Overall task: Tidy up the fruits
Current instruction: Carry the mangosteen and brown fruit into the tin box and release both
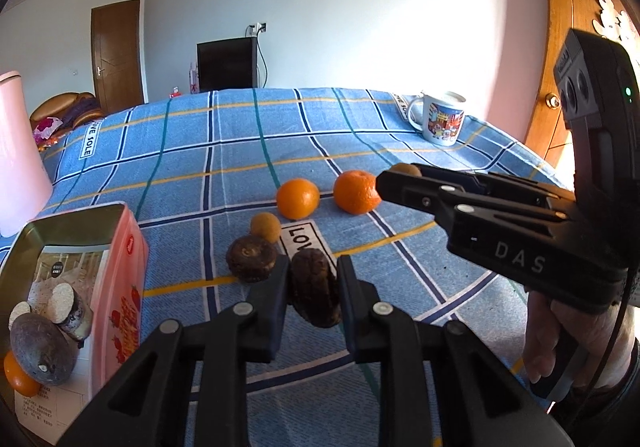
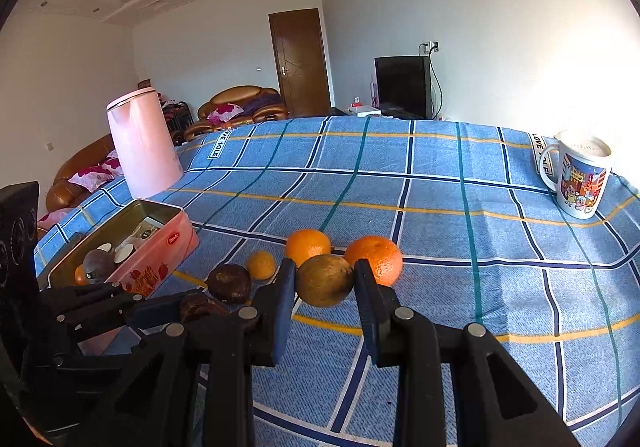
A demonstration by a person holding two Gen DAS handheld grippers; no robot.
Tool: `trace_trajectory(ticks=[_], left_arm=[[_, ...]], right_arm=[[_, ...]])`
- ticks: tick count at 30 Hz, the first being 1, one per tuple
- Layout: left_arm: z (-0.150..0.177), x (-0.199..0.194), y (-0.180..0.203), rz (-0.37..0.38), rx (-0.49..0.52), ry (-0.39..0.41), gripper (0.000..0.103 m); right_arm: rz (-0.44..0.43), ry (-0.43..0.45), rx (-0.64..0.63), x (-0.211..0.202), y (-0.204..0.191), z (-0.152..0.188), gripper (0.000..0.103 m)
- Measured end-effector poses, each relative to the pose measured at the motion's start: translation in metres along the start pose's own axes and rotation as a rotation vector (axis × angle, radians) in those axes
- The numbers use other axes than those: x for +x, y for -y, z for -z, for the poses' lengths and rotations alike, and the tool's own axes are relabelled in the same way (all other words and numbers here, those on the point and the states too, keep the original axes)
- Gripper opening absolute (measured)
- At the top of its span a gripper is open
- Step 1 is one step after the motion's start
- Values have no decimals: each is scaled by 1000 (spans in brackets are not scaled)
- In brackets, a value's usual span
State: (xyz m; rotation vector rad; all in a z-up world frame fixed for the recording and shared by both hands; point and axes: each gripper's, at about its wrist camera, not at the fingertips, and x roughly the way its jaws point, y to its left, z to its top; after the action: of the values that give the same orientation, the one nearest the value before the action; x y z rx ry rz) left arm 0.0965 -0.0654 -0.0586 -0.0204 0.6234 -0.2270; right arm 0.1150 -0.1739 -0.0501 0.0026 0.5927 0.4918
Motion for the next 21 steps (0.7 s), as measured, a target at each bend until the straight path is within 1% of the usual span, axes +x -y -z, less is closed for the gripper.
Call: trace_trajectory(ticks=[2,7,17,21], left_arm=[[0,-4,0,-1,2,20,25],[1,-11,4,-33,27,68,25],[1,-24,3,-69,42,139,25],[2,-30,0,-80,38,165,25]], right_arm=[[-2,16,0,-3,0,0,31],[-7,56,-5,-11,-1,0,31],[-13,197,-13,-38,-3,3,31],[-5,214,-24,-41,-5,3,31]])
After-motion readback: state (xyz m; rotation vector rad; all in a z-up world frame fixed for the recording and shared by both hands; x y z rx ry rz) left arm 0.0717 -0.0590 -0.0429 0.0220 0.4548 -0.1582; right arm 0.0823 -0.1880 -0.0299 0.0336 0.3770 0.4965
